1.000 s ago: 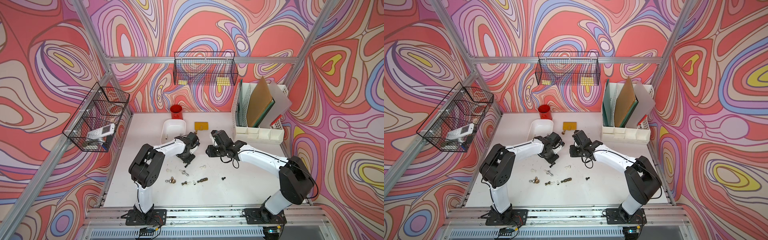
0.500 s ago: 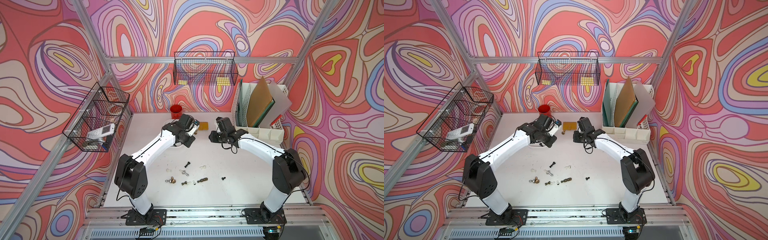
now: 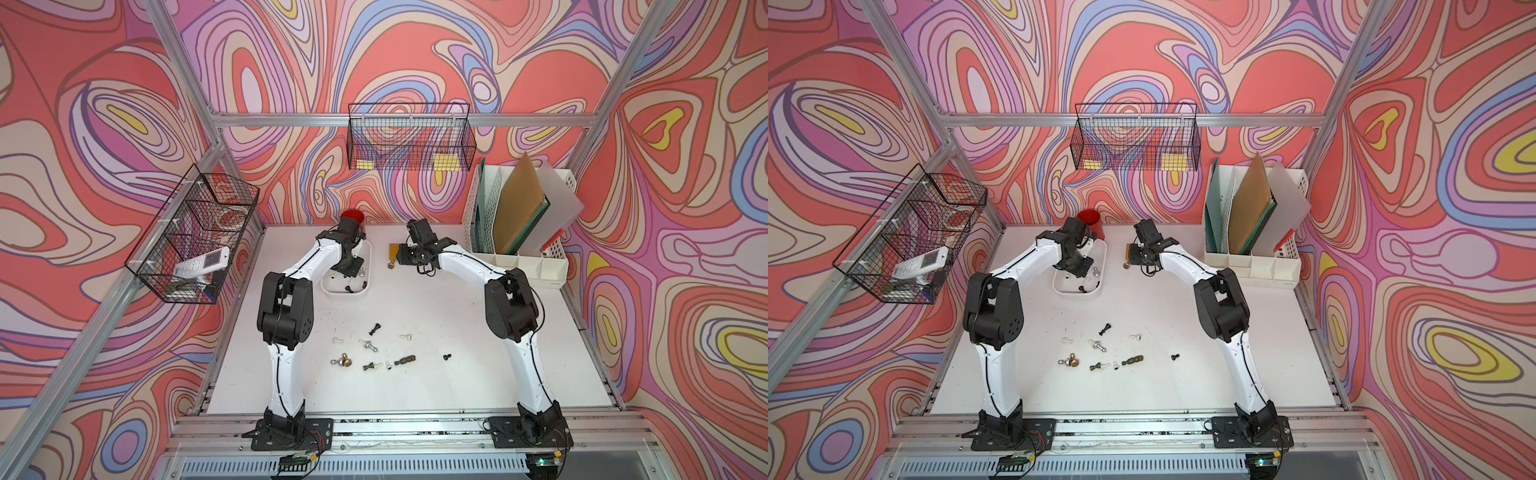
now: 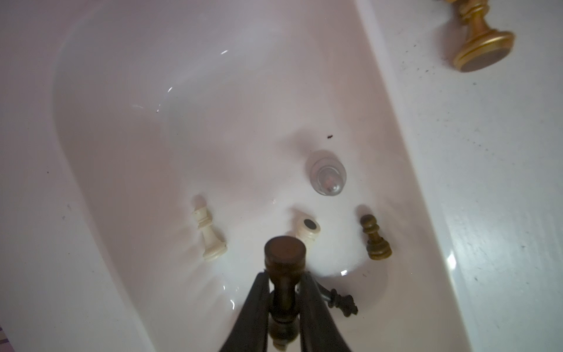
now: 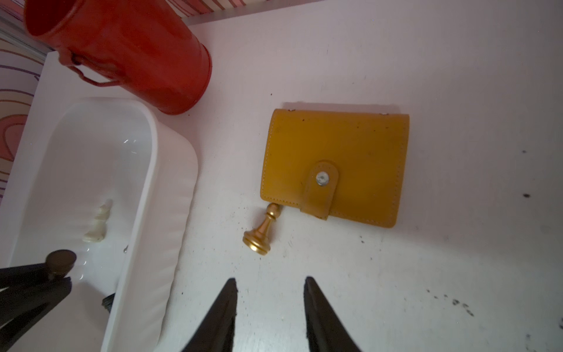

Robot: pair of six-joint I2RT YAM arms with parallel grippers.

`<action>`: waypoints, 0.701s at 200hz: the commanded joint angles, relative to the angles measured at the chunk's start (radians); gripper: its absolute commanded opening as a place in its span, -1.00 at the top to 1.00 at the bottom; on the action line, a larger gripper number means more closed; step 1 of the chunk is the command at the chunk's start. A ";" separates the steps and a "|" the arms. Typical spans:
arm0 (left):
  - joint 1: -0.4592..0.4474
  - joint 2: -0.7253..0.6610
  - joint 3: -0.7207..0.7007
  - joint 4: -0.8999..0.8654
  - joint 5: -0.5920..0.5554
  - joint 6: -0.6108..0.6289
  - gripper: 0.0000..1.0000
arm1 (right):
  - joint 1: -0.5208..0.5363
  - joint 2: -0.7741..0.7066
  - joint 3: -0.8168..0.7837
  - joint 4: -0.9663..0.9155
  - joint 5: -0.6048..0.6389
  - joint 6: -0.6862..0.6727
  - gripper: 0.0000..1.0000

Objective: Put the chess pieces into the storage box
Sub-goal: Place the chess piece in the storage box, then pick up the chess piece at the center of the board.

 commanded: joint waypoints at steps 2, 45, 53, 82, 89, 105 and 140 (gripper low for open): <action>0.001 -0.005 0.053 -0.010 0.020 -0.010 0.30 | -0.001 0.078 0.097 -0.077 -0.004 -0.014 0.20; 0.001 -0.072 0.061 -0.047 0.011 -0.023 0.11 | 0.006 0.180 0.229 -0.127 -0.013 -0.008 0.17; 0.001 -0.096 0.060 -0.062 0.012 -0.025 0.11 | 0.010 0.195 0.251 -0.137 -0.004 -0.008 0.17; 0.000 -0.229 0.010 -0.084 0.069 -0.040 0.10 | 0.030 0.248 0.334 -0.172 0.027 -0.013 0.14; 0.000 -0.267 -0.017 -0.077 0.087 -0.040 0.10 | 0.034 0.262 0.354 -0.183 0.040 -0.016 0.15; 0.000 -0.356 -0.087 -0.062 0.108 -0.030 0.10 | 0.042 0.295 0.393 -0.210 0.068 -0.017 0.14; 0.000 -0.503 -0.193 -0.036 0.116 -0.009 0.10 | 0.053 0.326 0.411 -0.232 0.127 -0.011 0.14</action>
